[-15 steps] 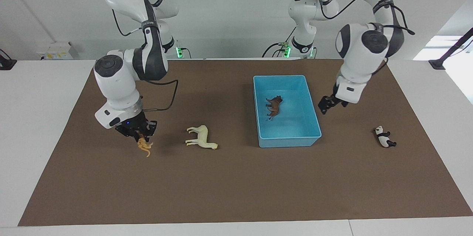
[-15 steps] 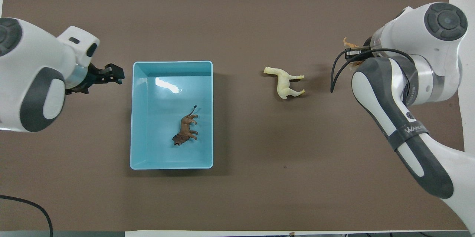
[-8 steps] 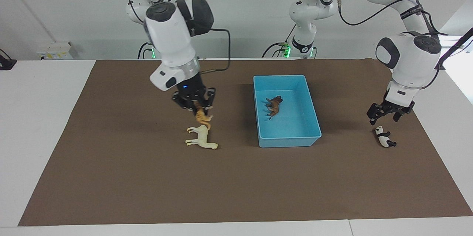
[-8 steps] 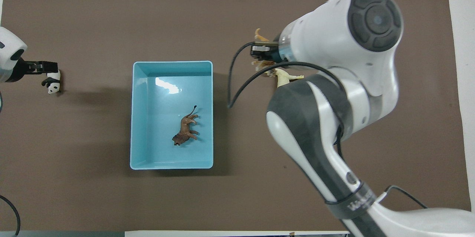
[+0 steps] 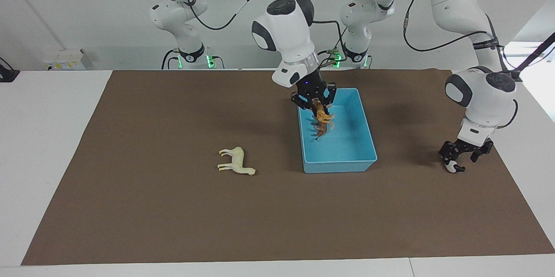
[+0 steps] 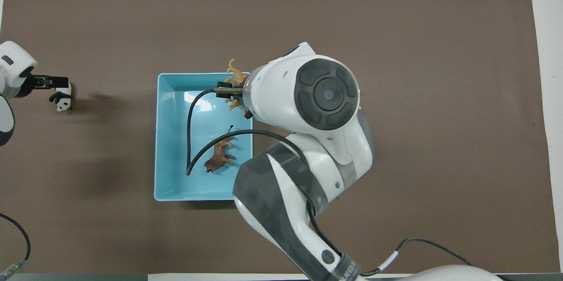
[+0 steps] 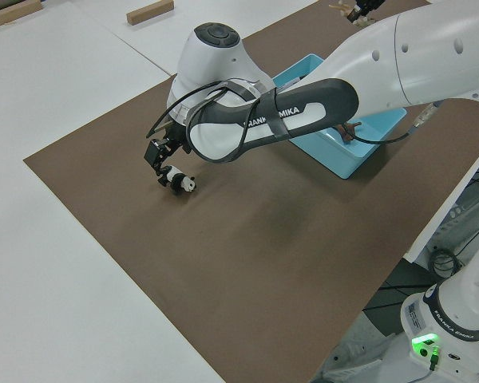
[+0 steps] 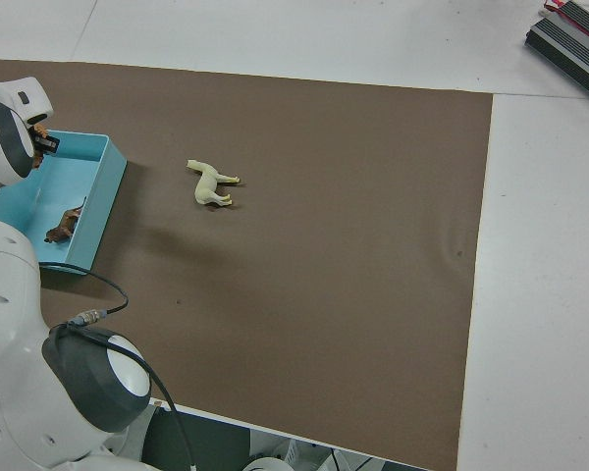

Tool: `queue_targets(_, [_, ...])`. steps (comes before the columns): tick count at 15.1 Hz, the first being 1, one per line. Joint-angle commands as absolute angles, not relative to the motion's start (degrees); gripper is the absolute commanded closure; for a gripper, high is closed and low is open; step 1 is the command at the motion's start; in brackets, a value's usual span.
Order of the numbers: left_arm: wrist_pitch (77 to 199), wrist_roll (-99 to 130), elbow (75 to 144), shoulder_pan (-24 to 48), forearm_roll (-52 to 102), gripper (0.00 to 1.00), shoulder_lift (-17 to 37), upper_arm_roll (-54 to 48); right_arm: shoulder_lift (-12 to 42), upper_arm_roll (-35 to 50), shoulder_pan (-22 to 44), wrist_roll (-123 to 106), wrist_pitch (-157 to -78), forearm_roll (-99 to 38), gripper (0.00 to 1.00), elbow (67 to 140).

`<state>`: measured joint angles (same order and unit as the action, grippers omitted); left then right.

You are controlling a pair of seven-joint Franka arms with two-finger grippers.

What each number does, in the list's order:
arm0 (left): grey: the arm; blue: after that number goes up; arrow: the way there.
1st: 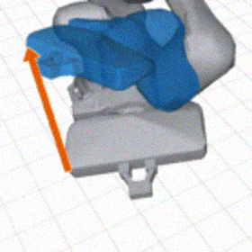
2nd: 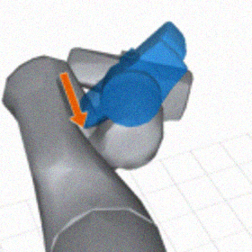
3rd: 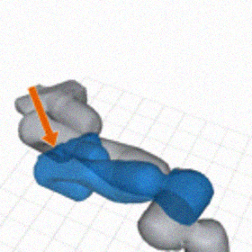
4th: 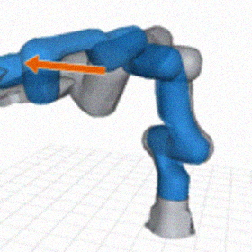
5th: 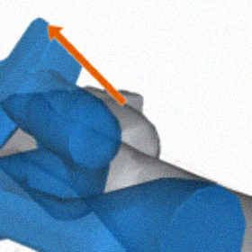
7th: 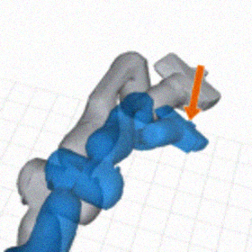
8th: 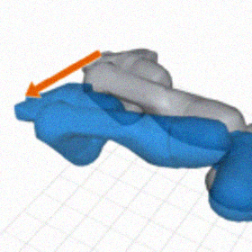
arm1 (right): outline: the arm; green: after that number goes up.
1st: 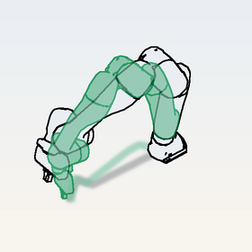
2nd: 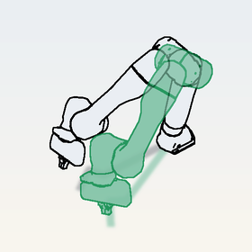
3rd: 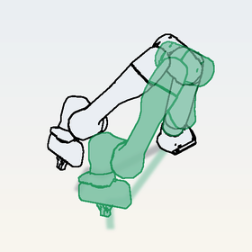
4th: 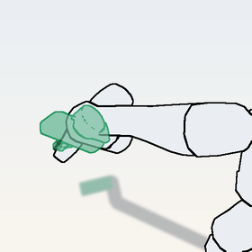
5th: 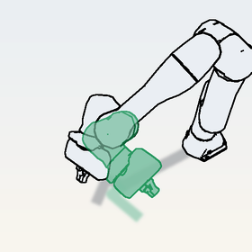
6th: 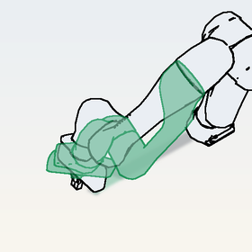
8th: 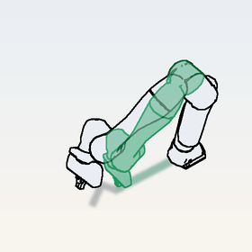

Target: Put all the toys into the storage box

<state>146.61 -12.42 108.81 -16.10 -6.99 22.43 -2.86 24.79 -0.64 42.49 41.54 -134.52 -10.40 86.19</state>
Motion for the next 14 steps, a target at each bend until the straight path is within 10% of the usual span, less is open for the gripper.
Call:
queue_targets(1, [148.44, -12.83, 108.45, -17.31, -8.17, 0.0, 24.25, -3.52, 35.58, -0.88, 43.77, 44.81, -141.49, -5.3, 1.0, 80.6])
queue_targets(3, [148.36, -12.66, 109.24, -17.14, -8.17, 0.0, 24.17, -3.52, 37.17, -0.79, 45.26, 46.05, -141.59, -3.95, 1.0, 80.68])
queue_targets(4, [148.27, -12.57, 109.68, -17.14, -8.17, 0.0, 24.08, -3.43, 37.0, -1.05, 45.09, 47.62, -140.03, -4.22, 0.04, 80.6])
queue_targets(14, [145.3, -10.55, 109.97, -16.17, -7.91, 0.58, 23.38, -3.51, 33.84, -2.9, 33.43, 55.75, -118.57, -3.43, 0.0, 68.56])
